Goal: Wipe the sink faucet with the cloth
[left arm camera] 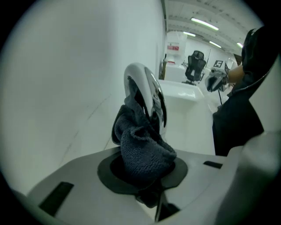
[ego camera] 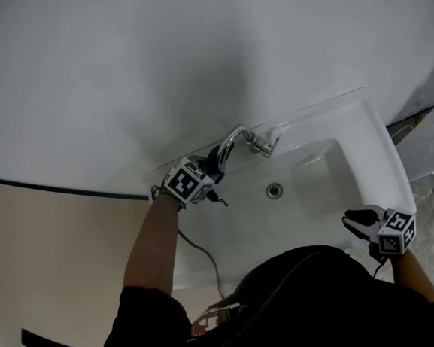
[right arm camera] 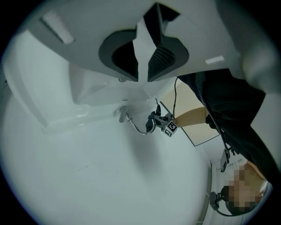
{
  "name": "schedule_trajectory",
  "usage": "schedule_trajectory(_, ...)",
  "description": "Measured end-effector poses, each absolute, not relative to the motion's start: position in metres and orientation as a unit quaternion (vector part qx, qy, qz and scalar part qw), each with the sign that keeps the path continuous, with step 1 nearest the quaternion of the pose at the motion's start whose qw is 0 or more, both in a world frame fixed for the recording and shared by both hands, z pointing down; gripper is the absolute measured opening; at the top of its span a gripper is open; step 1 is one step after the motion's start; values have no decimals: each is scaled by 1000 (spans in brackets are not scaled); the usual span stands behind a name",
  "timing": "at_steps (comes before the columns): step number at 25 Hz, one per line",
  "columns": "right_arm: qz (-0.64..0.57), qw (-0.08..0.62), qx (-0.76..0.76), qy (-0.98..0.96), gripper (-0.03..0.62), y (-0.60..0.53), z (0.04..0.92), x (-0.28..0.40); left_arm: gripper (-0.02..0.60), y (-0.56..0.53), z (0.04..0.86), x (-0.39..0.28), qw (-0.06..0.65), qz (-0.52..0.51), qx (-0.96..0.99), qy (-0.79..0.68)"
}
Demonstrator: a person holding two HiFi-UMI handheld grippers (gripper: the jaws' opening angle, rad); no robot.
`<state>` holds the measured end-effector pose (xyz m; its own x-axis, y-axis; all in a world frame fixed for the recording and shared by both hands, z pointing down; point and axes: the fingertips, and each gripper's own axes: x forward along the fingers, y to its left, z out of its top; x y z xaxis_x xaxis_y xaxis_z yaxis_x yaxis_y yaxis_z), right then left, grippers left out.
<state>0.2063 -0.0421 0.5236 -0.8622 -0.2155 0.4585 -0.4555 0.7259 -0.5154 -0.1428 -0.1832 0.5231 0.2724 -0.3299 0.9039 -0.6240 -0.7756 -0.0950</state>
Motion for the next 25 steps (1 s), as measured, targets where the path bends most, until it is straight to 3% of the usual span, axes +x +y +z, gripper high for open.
schedule_trajectory(5, 321, 216, 190, -902, 63, -34, 513, 211, 74, -202, 531, -114, 117, 274, 887, -354)
schedule_trajectory(10, 323, 246, 205, -891, 63, -21, 509, 212, 75, -219, 543, -105, 190, 72, 910, -361)
schedule_trajectory(14, 325, 278, 217, -877, 63, -11, 508, 214, 74, -246, 504, -117, 203, -69, 924, -317)
schedule_trajectory(25, 321, 304, 222, -869, 63, 4, 523, 224, 75, -259, 454, -75, 176, -66, 970, -154)
